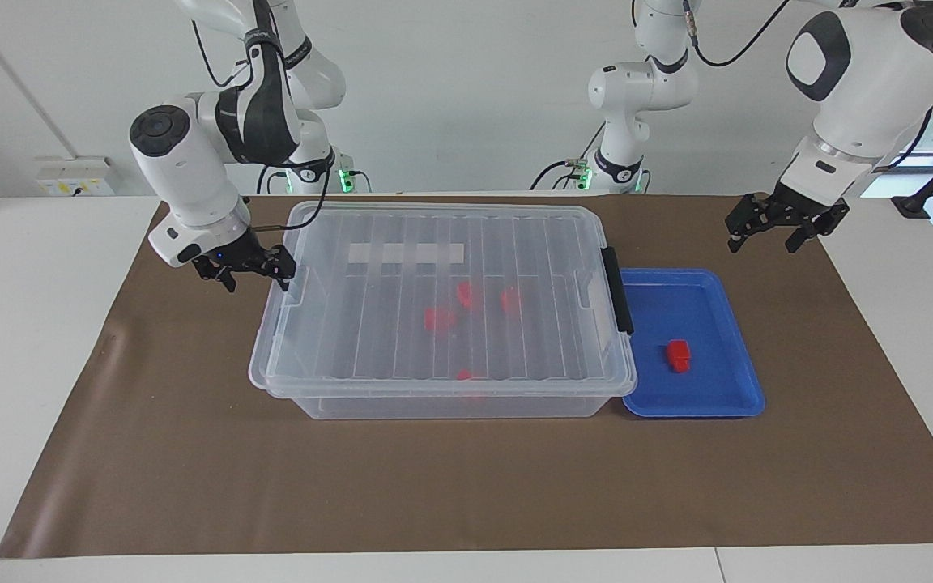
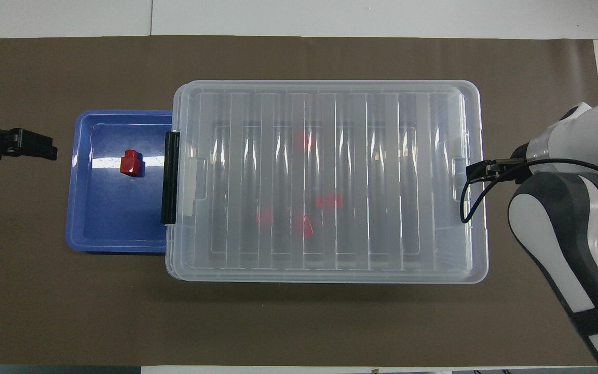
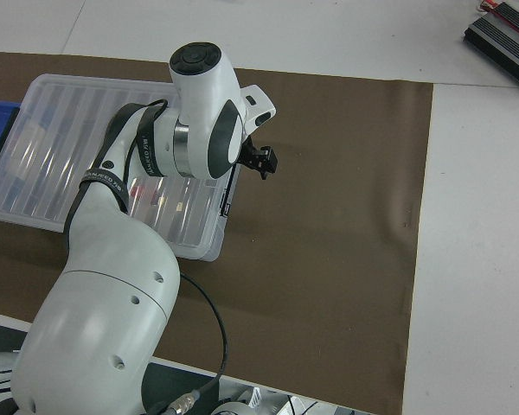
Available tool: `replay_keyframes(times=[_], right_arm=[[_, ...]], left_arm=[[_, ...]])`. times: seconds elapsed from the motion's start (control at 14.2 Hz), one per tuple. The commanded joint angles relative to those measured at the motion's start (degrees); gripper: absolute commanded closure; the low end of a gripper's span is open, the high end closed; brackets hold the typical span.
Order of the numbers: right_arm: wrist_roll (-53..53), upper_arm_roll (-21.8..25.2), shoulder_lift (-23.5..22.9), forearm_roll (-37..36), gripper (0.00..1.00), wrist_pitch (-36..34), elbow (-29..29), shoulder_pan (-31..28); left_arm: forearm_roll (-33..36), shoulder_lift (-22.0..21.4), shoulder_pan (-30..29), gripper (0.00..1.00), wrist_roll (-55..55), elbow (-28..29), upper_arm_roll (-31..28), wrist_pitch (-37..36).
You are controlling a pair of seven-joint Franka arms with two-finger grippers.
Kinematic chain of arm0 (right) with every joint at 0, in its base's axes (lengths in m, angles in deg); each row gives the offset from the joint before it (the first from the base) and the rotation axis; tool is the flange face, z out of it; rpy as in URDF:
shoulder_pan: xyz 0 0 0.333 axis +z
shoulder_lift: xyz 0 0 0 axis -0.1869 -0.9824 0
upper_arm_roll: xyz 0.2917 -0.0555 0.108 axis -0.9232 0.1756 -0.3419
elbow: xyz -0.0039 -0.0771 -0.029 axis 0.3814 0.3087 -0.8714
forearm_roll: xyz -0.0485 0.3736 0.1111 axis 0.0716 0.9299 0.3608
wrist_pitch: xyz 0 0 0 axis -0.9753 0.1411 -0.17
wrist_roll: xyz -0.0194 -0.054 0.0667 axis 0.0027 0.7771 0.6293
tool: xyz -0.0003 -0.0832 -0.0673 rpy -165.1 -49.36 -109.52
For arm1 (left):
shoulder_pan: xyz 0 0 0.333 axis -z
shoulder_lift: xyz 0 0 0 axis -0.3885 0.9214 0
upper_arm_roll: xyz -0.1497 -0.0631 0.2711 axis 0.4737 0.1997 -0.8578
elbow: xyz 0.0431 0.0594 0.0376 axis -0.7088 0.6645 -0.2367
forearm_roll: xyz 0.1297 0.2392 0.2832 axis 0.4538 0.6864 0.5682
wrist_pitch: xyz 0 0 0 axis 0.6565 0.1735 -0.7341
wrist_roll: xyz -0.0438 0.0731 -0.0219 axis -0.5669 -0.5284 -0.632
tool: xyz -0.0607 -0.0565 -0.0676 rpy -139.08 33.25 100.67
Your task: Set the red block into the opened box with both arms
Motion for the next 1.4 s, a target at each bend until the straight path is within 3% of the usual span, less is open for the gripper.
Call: replay_keyframes(times=[0.0, 0.28, 0.77, 1.12, 1.33], right_arm=[[3.4, -0.3, 1.3, 0.6, 0.0, 1.3, 1.8, -1.9], [10.5, -0.3, 1.1, 0.5, 0.0, 2.6, 1.8, -6.5], [14.9, -0.2, 0.9, -0.1, 0.0, 2.6, 1.7, -9.5], [15.7, -0.2, 0.4, -2.8, 0.0, 1.5, -0.5, -11.5], [18.1, -0.2, 0.1, -2.8, 0.0, 1.9, -0.5, -13.1]], left_arm=[[0.4, -0.2, 1.0, 0.0, -0.1, 5.3, -0.2, 5.5], [0.4, 3.8, 1.1, 0.0, -0.2, 8.7, -0.2, 14.9], [0.4, 8.9, 2.2, 0.0, -0.8, 16.3, -0.2, 30.4], [0.4, 13.8, 3.8, 0.0, -2.7, 18.1, -0.2, 36.7], [0.4, 13.7, 4.1, 0.0, -5.9, 21.0, -0.3, 37.8]])
